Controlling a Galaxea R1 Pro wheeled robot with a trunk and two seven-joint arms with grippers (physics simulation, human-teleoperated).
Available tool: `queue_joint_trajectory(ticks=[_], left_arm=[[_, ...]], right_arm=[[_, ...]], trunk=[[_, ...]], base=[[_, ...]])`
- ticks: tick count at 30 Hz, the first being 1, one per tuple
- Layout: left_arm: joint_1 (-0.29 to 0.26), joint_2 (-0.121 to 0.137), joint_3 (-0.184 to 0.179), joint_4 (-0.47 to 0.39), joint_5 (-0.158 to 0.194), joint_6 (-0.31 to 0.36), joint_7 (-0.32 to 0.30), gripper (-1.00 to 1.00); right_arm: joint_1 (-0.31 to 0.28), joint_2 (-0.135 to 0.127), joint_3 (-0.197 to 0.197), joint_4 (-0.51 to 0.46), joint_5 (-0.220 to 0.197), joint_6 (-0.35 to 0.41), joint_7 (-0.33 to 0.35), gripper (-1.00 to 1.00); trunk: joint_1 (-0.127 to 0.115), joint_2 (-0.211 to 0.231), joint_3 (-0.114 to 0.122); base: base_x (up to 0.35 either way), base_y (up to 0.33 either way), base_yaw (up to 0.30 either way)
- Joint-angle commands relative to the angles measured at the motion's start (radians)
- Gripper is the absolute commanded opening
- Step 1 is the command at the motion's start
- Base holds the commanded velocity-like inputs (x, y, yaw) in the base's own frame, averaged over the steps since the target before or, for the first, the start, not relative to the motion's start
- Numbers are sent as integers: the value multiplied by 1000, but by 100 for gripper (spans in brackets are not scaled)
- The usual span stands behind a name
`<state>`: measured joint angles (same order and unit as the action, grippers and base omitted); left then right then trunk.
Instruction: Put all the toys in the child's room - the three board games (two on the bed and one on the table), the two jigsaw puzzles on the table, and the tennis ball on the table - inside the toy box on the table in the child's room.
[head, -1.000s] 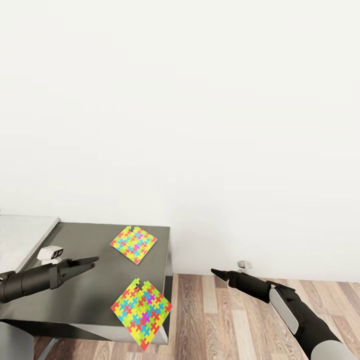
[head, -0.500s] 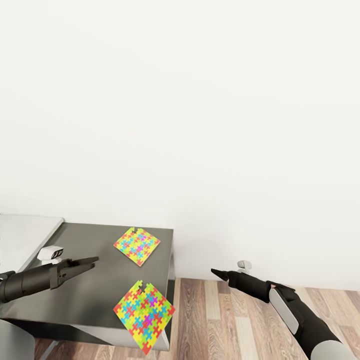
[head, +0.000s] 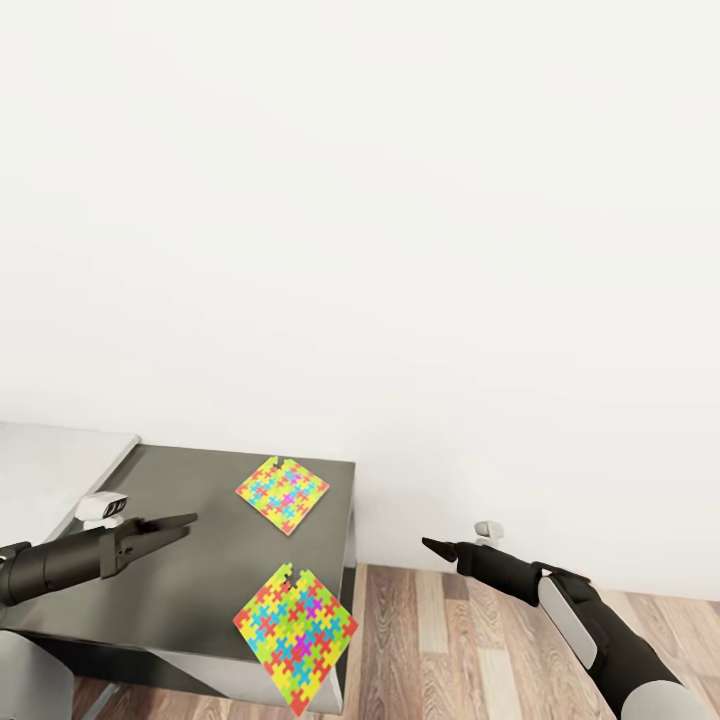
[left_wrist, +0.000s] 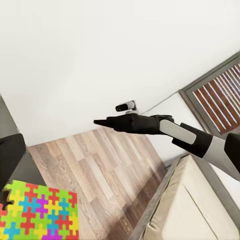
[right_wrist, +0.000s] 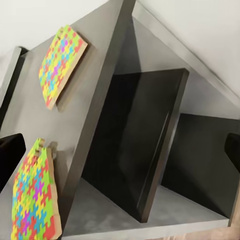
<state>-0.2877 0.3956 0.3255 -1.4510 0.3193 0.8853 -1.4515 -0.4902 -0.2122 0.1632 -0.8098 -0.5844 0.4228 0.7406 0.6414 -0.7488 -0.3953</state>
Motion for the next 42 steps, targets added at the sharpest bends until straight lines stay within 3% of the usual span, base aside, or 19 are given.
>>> queue_joint_trajectory(ticks=[1, 42], left_arm=[[-1, 0, 0, 0, 1, 11, -3, 100], [1, 0, 1, -14, 4, 10, -13, 100]], right_arm=[[-1, -1, 2, 0, -10, 8, -2, 100], [-1, -1, 1, 6, -11, 7, -1, 100]], trunk=[[4, -8, -3], [161, -295, -63]], base=[[0, 0, 94], [0, 0, 19]])
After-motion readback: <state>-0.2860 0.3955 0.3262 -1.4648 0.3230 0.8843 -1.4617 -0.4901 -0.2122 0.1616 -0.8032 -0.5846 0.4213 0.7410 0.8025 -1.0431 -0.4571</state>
